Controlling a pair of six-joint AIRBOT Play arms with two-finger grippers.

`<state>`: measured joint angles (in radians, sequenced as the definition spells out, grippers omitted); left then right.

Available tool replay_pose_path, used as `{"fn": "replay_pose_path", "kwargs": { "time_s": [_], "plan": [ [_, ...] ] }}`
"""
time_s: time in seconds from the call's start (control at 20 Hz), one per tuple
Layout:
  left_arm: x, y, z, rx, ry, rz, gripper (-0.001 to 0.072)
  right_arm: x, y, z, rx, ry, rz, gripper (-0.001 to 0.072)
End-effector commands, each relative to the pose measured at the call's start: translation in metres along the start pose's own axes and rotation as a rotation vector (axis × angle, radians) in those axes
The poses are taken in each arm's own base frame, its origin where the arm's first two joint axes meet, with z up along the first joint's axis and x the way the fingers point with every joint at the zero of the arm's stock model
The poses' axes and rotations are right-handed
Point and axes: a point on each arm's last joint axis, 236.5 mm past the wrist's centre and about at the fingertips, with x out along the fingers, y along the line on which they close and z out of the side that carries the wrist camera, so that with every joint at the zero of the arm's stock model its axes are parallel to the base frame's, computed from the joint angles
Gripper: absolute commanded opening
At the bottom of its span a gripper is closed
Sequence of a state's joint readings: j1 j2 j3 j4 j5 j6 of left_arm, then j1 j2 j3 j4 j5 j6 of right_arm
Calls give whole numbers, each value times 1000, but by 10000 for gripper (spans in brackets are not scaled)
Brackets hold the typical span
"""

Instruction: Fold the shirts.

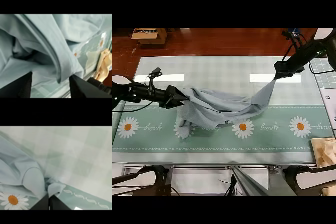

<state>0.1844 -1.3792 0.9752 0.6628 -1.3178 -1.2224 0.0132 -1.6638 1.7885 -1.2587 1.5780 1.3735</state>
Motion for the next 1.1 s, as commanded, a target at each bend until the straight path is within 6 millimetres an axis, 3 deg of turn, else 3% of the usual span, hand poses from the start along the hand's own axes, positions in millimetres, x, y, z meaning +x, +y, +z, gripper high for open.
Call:
{"fn": "replay_pose_path", "kwargs": {
  "time_s": [0.0, 0.15, 0.4, 0.75, 0.95, 1.05],
  "plan": [
    [-28, 13, 22, -34, -63, -6, 559, 6, 0, 4, -25, -4, 7, 14],
    [-43, 9, 36, -68, -119, -38, 559, 6, -1, 7, -25, -20, 4, 14],
    [-36, -35, 43, -37, -139, -182, 557, 6, -1, 7, -25, -20, 4, 14],
    [-19, -42, 45, -16, -137, -166, 537, 6, -1, 4, -24, -7, 6, 14],
    [-50, -33, 49, -26, -155, -188, 537, 6, 0, 2, -25, 1, 8, 14],
    [-64, -25, 41, -43, -131, -198, 537, 6, 0, 3, -25, -1, 7, 14]
  ]
}}
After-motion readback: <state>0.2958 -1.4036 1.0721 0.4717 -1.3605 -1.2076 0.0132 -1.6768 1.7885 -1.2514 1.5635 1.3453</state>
